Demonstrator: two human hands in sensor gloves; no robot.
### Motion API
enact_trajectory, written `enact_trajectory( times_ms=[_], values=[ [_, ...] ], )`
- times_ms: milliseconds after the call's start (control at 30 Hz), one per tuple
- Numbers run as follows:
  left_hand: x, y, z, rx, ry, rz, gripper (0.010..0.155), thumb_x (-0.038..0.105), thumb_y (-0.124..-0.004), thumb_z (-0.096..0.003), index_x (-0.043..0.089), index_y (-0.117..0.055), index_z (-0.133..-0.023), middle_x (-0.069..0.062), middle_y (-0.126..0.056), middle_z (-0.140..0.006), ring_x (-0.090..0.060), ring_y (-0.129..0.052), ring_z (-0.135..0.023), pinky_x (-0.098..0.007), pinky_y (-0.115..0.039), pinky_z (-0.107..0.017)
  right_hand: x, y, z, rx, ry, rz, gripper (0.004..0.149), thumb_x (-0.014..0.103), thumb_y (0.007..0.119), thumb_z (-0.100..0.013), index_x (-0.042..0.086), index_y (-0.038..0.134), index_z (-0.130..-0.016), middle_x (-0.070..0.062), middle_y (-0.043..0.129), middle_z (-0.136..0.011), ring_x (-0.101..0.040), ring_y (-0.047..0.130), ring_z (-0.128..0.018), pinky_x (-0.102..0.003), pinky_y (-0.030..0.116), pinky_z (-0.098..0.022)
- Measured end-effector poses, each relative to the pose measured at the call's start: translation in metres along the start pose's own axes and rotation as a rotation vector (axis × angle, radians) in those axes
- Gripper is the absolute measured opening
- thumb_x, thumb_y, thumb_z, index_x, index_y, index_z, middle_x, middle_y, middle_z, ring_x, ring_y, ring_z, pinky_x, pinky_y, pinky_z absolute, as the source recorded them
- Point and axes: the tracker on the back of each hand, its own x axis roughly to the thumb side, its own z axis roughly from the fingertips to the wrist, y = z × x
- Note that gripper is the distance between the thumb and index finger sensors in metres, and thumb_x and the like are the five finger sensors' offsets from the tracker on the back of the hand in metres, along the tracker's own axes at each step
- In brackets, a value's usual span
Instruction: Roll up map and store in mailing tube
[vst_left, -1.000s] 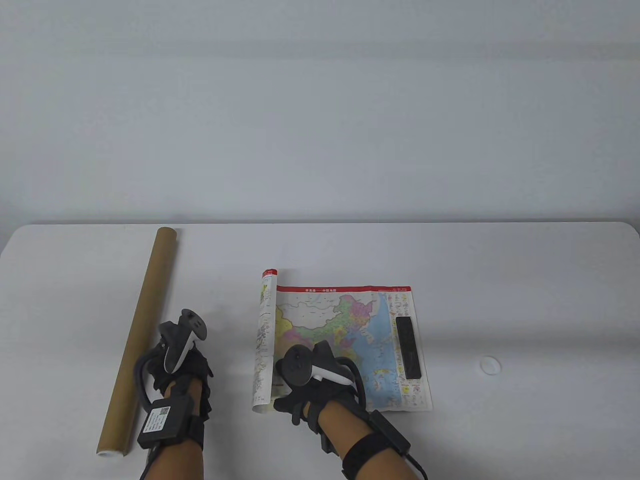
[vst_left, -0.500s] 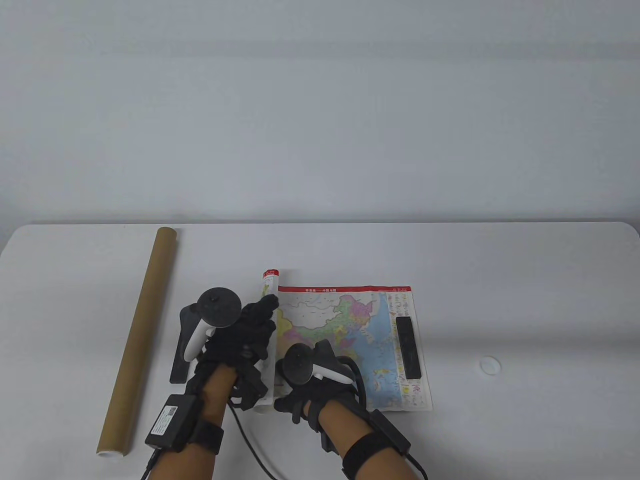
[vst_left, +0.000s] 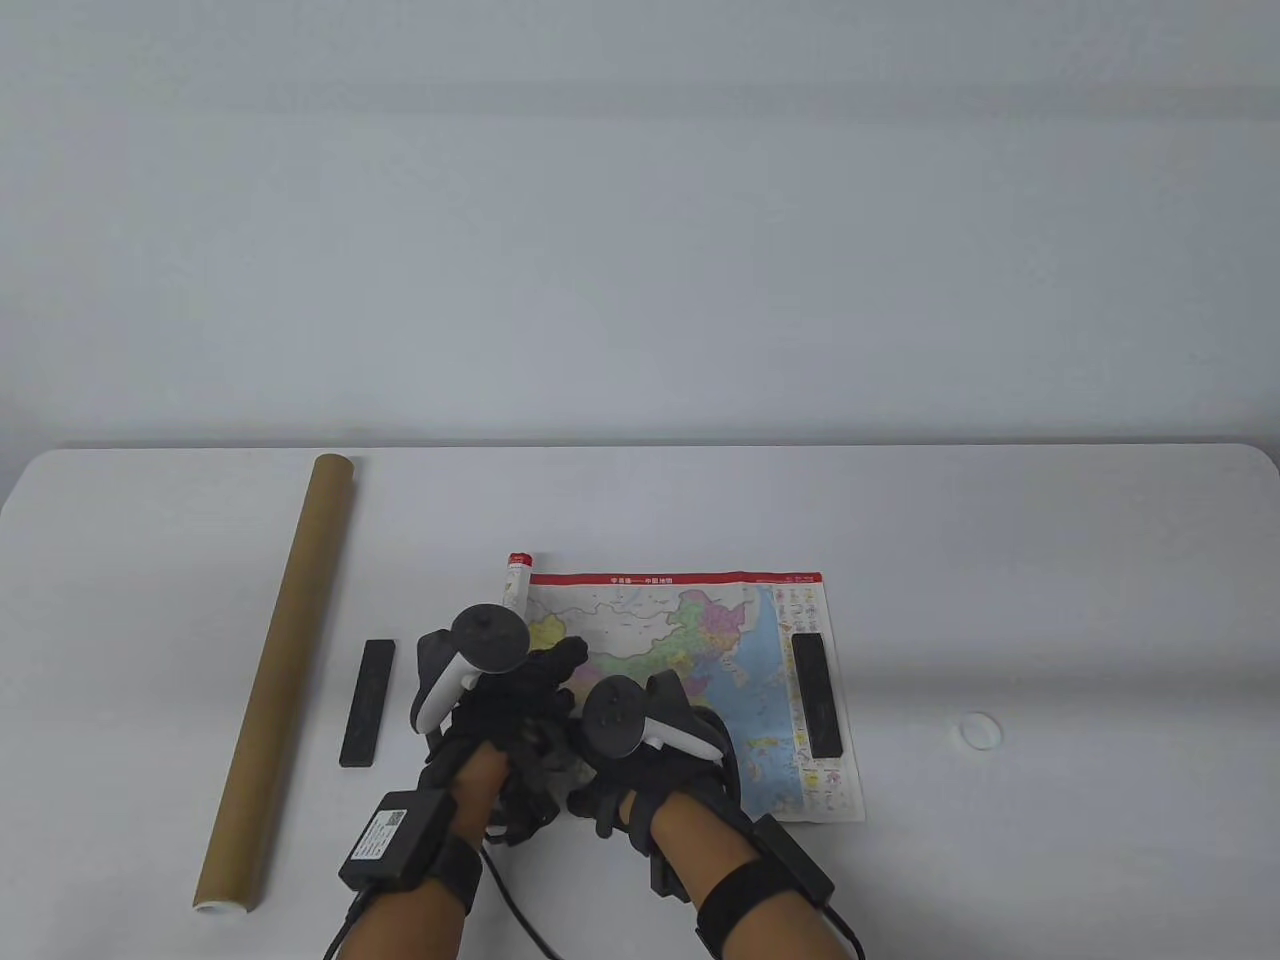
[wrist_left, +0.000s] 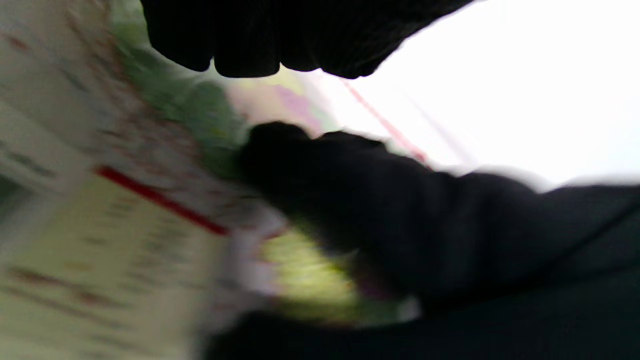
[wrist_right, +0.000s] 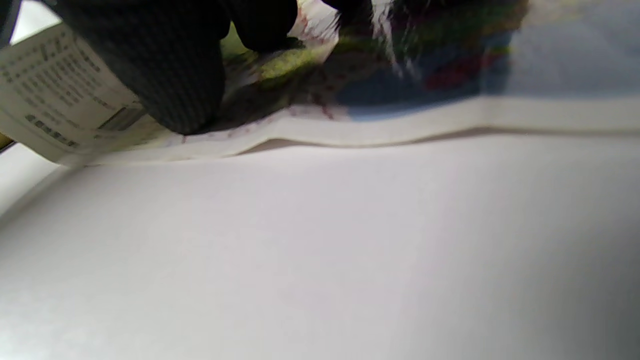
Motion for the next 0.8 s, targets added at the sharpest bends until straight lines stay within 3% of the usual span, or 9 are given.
enact_trajectory(
  times_ms=[167, 300, 500, 633, 800],
  values=[
    [0.007, -0.009, -0.004, -0.001, 0.008, -0.254, 0.059, 0.027, -0.077, -0.0495, 0.041, -0.056, -0.103, 0.003, -0.059, -0.111, -0.030, -0.066, -0.106, -0.050, -0.065, -0.077, -0.004, -0.003, 0.001, -0.034, 0.005, -0.047, 0.067, 0.037, 0.087, -0.053, 0.015, 0.059, -0.110, -0.020, 0.035, -0.114, -0.052, 0.034, -0.099, -0.061, 0.045, -0.062],
    [0.010, -0.021, -0.009, -0.070, 0.067, -0.401, 0.060, 0.028, -0.078, -0.0496, 0.046, -0.056, -0.102, 0.009, -0.048, -0.115, -0.032, -0.047, -0.112, -0.056, -0.055, -0.079, -0.007, -0.006, 0.002, -0.076, 0.005, -0.082, 0.062, 0.033, 0.087, -0.052, 0.012, 0.066, -0.107, -0.020, 0.042, -0.113, -0.051, 0.040, -0.099, -0.060, 0.048, -0.062],
    [0.009, -0.028, -0.011, -0.174, 0.083, -0.392, 0.072, 0.054, -0.085, -0.0443, 0.049, -0.046, -0.105, 0.008, -0.029, -0.117, -0.033, -0.029, -0.112, -0.058, -0.042, -0.079, -0.021, -0.018, 0.012, -0.120, -0.026, -0.107, 0.058, 0.031, 0.085, -0.052, 0.003, 0.073, -0.101, -0.024, 0.053, -0.109, -0.051, 0.051, -0.097, -0.060, 0.056, -0.062],
    [0.010, -0.029, -0.011, -0.162, 0.081, -0.420, 0.074, 0.056, -0.086, -0.0424, 0.048, -0.046, -0.104, 0.007, -0.028, -0.117, -0.034, -0.030, -0.112, -0.059, -0.043, -0.079, -0.040, -0.043, 0.029, -0.190, 0.003, -0.078, 0.058, 0.033, 0.085, -0.052, 0.003, 0.075, -0.100, -0.027, 0.061, -0.107, -0.057, 0.064, -0.091, -0.062, 0.063, -0.059],
    [0.010, -0.028, -0.010, -0.166, 0.084, -0.430, 0.074, 0.056, -0.085, -0.0424, 0.049, -0.045, -0.104, 0.007, -0.028, -0.117, -0.034, -0.030, -0.112, -0.059, -0.043, -0.079, -0.093, -0.075, 0.057, -0.294, 0.215, 0.023, 0.063, 0.035, 0.085, -0.052, 0.004, 0.069, -0.105, -0.031, 0.054, -0.107, -0.060, 0.066, -0.089, -0.063, 0.066, -0.056]
  ],
)
